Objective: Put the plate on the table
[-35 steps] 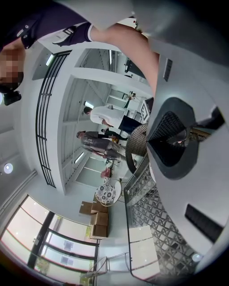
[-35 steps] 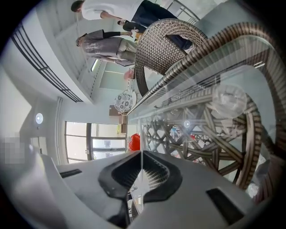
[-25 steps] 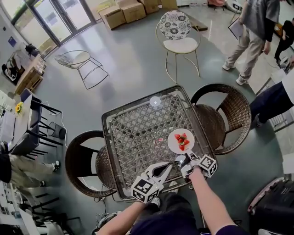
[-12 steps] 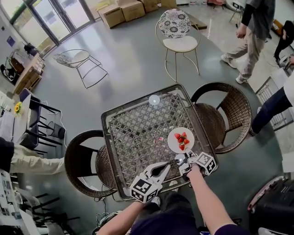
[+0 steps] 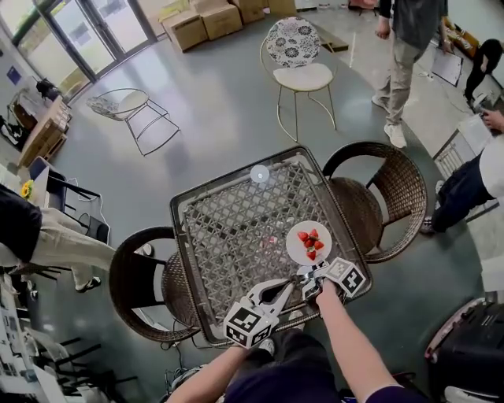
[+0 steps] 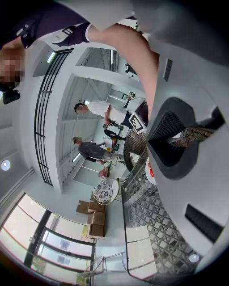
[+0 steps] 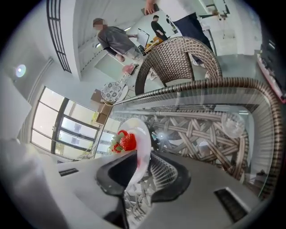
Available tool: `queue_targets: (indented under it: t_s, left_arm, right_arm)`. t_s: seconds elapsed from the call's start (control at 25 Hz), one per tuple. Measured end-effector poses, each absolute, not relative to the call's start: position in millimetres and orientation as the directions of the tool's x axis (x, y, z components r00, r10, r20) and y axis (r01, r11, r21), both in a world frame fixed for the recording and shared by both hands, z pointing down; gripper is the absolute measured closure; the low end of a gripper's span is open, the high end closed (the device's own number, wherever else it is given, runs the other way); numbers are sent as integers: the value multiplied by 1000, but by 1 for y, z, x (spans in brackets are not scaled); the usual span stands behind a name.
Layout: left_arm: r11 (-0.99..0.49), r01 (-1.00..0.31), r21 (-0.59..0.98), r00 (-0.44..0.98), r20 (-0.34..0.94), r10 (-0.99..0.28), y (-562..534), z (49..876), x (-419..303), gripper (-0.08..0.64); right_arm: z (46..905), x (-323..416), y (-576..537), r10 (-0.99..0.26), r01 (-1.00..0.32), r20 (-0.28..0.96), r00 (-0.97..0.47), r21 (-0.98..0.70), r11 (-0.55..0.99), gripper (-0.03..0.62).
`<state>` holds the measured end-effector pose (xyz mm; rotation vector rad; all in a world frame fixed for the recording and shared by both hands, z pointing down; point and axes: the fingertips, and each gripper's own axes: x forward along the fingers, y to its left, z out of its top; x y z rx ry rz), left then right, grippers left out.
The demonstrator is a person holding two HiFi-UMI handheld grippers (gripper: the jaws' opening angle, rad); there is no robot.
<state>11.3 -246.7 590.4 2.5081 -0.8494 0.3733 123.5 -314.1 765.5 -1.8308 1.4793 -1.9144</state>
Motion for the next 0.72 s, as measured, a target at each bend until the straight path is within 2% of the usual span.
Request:
queue_targets:
  t_s: [0.44, 0.52, 0.64, 0.72]
  left_arm:
    - [-710, -620, 334, 778, 380, -501, -242, 582, 11, 554]
    - [-712, -619, 332, 779, 375, -502, -244, 584, 12, 554]
    - [-713, -620, 329, 779, 367, -508, -250, 583, 12, 554]
    - [-712, -622, 326, 778, 362, -514, -252, 579, 12, 554]
  right_arm:
    - [759, 135, -304, -611, -680, 758, -230, -574, -456, 518]
    - [751, 134, -307, -644, -702, 722, -254, -595, -390, 520]
    - [722, 129, -318, -717, -746, 619, -320, -632, -212, 527]
    - [695, 122, -322, -743, -786, 562, -363, -613, -80, 586]
